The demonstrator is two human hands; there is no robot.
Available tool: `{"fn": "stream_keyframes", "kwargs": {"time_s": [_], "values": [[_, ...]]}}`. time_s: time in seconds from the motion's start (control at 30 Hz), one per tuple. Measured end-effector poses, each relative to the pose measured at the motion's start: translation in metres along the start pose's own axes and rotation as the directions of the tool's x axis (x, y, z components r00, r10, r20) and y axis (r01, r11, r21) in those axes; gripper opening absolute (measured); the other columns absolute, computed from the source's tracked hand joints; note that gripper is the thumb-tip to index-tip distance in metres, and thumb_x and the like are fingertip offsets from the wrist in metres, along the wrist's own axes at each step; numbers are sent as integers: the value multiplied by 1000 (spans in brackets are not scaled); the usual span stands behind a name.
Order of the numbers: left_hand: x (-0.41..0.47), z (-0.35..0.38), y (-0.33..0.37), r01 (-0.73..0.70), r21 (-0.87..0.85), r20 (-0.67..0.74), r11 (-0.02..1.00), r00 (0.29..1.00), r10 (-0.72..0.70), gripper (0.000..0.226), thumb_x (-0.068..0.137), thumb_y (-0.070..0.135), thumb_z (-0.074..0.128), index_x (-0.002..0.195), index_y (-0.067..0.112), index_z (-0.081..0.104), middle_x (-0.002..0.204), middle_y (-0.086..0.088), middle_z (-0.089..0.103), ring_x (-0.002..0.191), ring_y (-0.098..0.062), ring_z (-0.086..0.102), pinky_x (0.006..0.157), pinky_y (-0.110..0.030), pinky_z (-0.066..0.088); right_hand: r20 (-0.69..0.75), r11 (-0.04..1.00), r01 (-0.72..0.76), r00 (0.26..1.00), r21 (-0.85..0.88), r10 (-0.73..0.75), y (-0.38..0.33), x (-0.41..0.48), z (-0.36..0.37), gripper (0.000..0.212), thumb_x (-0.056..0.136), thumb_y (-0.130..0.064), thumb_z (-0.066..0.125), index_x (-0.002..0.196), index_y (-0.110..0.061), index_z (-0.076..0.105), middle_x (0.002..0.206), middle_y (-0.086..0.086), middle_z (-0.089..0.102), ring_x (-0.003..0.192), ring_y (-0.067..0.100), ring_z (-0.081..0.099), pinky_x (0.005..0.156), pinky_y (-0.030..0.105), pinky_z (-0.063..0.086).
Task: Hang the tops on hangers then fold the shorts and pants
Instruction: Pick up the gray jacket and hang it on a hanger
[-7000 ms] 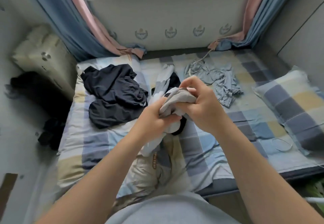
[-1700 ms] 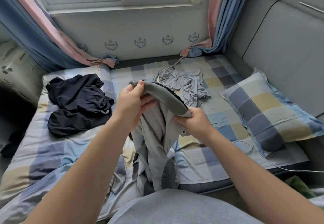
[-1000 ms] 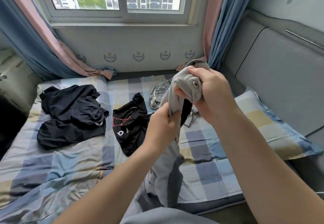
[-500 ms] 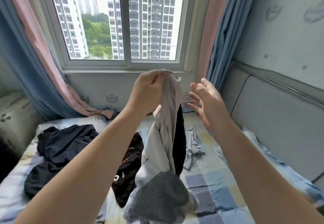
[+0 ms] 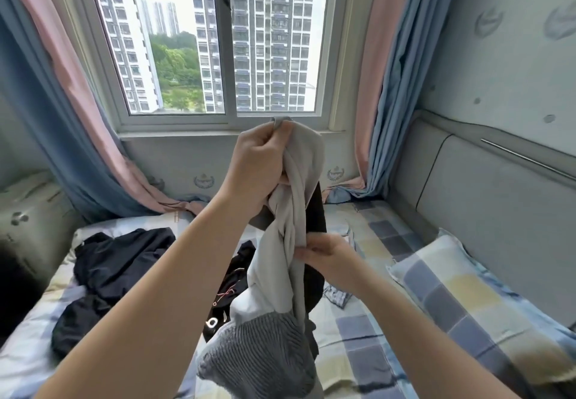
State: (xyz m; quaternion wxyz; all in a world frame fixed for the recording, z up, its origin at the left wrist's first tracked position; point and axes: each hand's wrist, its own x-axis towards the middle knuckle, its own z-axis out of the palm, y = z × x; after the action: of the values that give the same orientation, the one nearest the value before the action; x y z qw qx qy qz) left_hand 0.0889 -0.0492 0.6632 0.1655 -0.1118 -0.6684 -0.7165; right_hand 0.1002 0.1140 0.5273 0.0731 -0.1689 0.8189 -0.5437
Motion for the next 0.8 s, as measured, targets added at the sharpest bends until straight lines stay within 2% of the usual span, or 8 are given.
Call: {"fn": "stream_keyframes", "kwargs": {"time_s": [0.1, 0.23, 0.3, 0.4, 0.47, 0.6, 0.73, 0.8], "values": [[-1, -3, -13, 61, -52, 2, 997, 998, -61, 40, 103, 30, 54, 70, 31, 78, 66, 1, 68, 65, -18, 69, 52, -34, 58, 97, 990, -102, 989, -92, 111, 17, -1, 7, 20, 96, -20, 62, 103, -33, 74, 102, -14, 75, 96, 7, 70, 86, 32, 59], [2, -18, -35, 129, -72, -80, 989, 988, -135, 34, 104, 26, 52, 80, 21, 75, 67, -1, 70, 67, -20, 73, 55, -35, 60, -27, 984, -166, 986, -62, 164, 26, -5, 5, 22, 102, -24, 57, 104, -10, 73, 99, 16, 73, 89, 31, 70, 75, 44, 59], [5, -27, -50, 182, -53, -124, 982, 974, -187, 30, 105, 24, 51, 89, 15, 74, 75, -5, 73, 75, -22, 74, 62, -37, 61, -103, 986, -166, 981, -18, 163, 26, -8, -2, 28, 103, -25, 54, 101, -3, 71, 88, 20, 72, 74, 32, 70, 65, 44, 59], [-1, -35, -74, 335, 69, -55, 940, 942, -332, 27, 103, 23, 56, 123, 8, 66, 104, -11, 72, 96, -26, 70, 82, -40, 59, -241, 973, -193, 945, 128, 219, 17, -9, -12, 38, 104, -29, 53, 79, -3, 65, 59, 7, 64, 52, 22, 62, 45, 32, 52], [-14, -36, -88, 441, 220, 11, 870, 891, -454, 31, 99, 26, 62, 127, 11, 62, 105, -7, 69, 93, -25, 64, 77, -36, 53, -321, 925, -245, 886, 290, 335, 12, -5, -20, 42, 104, -29, 53, 67, -10, 58, 47, -3, 57, 41, 12, 56, 38, 21, 44], [-54, -23, -110, 455, 399, 187, 796, 809, -557, 21, 92, 32, 71, 108, 18, 69, 102, -1, 74, 91, -21, 73, 81, -40, 60, -322, 796, -227, 826, 562, 463, -1, 4, -31, 32, 105, -26, 52, 84, -5, 66, 63, 5, 70, 55, 16, 68, 50, 27, 54], [-87, 1, -132, 424, 401, 337, 812, 756, -561, 26, 84, 33, 78, 103, 21, 66, 92, 6, 76, 82, -9, 73, 74, -29, 61, -353, 799, -115, 854, 590, 383, -15, 6, -29, 30, 105, -24, 51, 92, -3, 68, 72, 11, 75, 63, 22, 73, 52, 29, 56], [-100, 12, -141, 357, 420, 352, 834, 784, -512, 34, 76, 38, 80, 103, 26, 64, 92, 15, 73, 82, 0, 70, 76, -25, 59, -358, 801, -56, 875, 596, 328, -23, 6, -27, 31, 105, -24, 51, 89, -4, 69, 73, 12, 75, 64, 24, 74, 55, 30, 57]]}}
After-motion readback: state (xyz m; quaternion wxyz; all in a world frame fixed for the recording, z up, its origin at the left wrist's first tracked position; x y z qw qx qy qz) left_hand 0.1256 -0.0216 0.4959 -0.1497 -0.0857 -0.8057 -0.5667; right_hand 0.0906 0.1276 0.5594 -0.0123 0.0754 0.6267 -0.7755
